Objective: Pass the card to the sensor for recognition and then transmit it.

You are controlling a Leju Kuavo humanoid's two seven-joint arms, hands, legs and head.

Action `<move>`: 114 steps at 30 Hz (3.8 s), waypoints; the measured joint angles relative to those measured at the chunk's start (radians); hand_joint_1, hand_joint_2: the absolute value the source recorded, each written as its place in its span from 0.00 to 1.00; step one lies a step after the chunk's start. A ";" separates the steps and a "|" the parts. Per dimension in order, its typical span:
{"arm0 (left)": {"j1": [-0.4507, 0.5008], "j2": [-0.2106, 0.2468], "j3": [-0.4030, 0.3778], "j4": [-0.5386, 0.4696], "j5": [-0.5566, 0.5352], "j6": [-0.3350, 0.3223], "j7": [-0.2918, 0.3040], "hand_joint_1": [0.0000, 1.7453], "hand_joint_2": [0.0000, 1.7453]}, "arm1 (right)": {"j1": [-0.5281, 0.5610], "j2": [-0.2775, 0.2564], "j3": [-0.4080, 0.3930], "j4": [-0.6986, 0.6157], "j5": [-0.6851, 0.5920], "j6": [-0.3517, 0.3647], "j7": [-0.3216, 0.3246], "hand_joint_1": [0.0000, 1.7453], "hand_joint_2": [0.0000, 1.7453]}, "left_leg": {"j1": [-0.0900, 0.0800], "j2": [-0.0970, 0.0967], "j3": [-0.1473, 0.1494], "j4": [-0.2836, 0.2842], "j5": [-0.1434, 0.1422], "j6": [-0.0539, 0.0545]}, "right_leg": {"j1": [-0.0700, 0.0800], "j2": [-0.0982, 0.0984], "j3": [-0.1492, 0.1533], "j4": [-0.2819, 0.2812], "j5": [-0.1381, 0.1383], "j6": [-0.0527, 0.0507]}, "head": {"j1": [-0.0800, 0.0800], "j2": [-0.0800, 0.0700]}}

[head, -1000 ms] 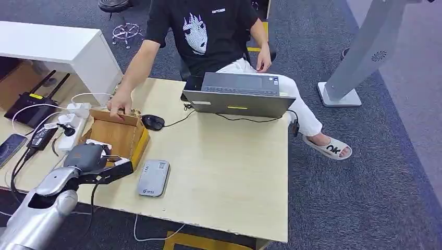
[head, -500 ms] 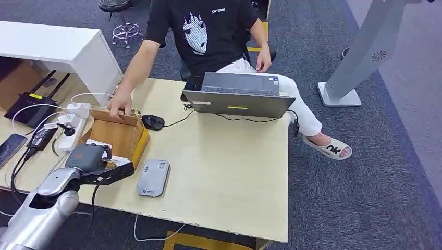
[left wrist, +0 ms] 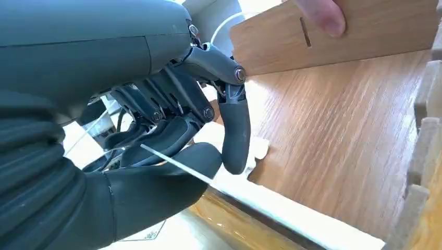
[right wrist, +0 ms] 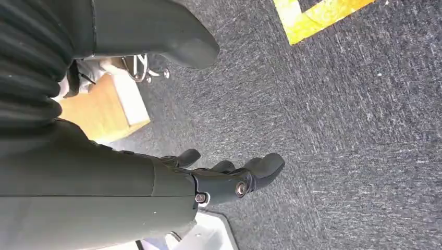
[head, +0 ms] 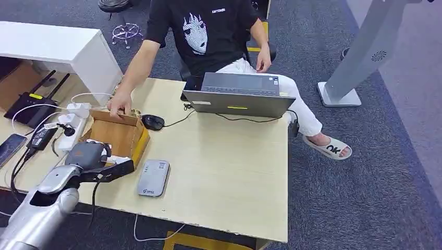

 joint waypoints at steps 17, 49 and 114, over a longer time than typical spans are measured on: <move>-0.011 0.066 0.004 -0.019 -0.019 0.012 0.052 0.00 1.00 | 0.001 0.000 -0.025 0.000 0.000 -0.004 -0.007 0.00 1.00 | 0.000 0.000 0.000 0.000 0.000 0.000 | 0.000 0.000 0.000 0.000 0.000 0.000 | 0.000 0.000; 0.011 0.133 0.097 -0.265 0.011 -0.041 0.005 0.00 1.00 | 0.002 0.005 -0.075 0.000 0.000 -0.008 -0.020 0.00 1.00 | 0.000 0.000 0.000 0.000 0.000 0.000 | 0.000 0.000 0.000 0.000 0.001 0.000 | 0.000 0.000; -0.033 0.422 -0.037 -0.375 0.240 -0.240 0.042 0.00 1.00 | 0.011 0.020 -0.131 0.000 0.000 -0.026 -0.020 0.00 1.00 | 0.001 0.003 0.000 0.000 0.000 0.000 | 0.001 0.002 -0.001 0.001 0.000 -0.001 | 0.000 0.000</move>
